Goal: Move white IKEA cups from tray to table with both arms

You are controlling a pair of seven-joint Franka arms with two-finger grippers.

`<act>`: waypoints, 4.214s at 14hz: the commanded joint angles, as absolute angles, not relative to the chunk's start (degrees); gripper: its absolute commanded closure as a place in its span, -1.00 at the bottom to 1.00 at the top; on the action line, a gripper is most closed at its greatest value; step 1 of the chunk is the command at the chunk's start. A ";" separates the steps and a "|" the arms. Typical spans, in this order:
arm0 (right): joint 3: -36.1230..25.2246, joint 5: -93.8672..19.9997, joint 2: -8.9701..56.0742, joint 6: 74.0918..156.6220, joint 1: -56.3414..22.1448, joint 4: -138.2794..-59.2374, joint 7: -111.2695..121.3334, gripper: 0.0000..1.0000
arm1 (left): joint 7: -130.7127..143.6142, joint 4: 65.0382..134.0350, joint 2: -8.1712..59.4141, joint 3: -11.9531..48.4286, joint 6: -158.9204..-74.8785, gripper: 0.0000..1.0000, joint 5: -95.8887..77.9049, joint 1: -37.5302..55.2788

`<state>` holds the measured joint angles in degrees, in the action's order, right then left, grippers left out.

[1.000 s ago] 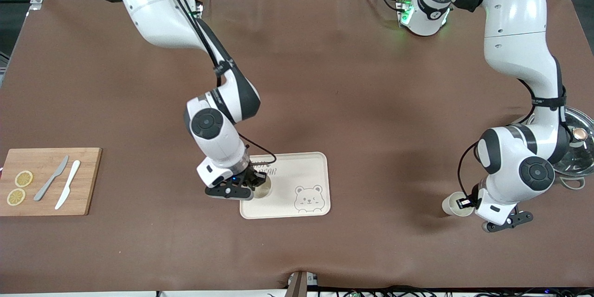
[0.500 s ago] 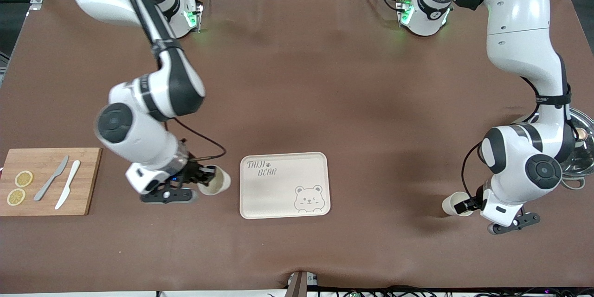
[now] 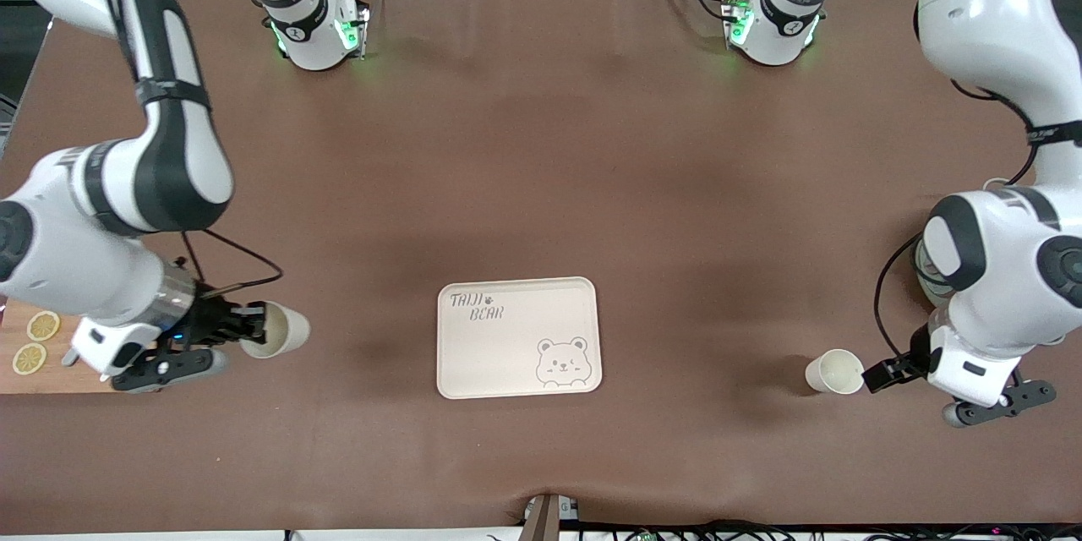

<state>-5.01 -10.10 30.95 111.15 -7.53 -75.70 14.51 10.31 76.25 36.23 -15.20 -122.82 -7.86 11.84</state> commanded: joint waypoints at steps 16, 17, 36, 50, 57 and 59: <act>-4.13 -10.99 44.12 129.54 -3.16 -77.61 28.12 1.00 | 3.78 76.73 14.42 -14.41 -93.62 -1.00 -4.13 15.38; -4.04 -10.99 44.64 130.68 -3.16 -77.61 28.39 1.00 | 3.78 75.95 14.24 -14.33 -92.47 -1.00 -4.22 15.38; -3.52 -11.51 49.04 137.46 -3.16 -77.61 28.65 -0.05 | 3.34 79.98 8.61 -0.22 -95.62 -1.00 -3.61 2.23; -4.22 -10.90 45.09 114.74 -3.25 -67.26 28.30 -1.00 | 3.69 78.05 10.37 2.11 -96.15 -1.00 2.88 0.53; -4.75 -10.63 33.95 95.21 -3.51 -63.02 20.23 -1.00 | 4.39 78.13 10.55 2.46 -96.15 -1.00 3.78 1.14; -4.83 -10.55 30.08 88.37 -3.78 -64.24 14.97 -1.00 | 4.22 78.13 10.55 2.55 -96.15 -1.00 3.78 1.14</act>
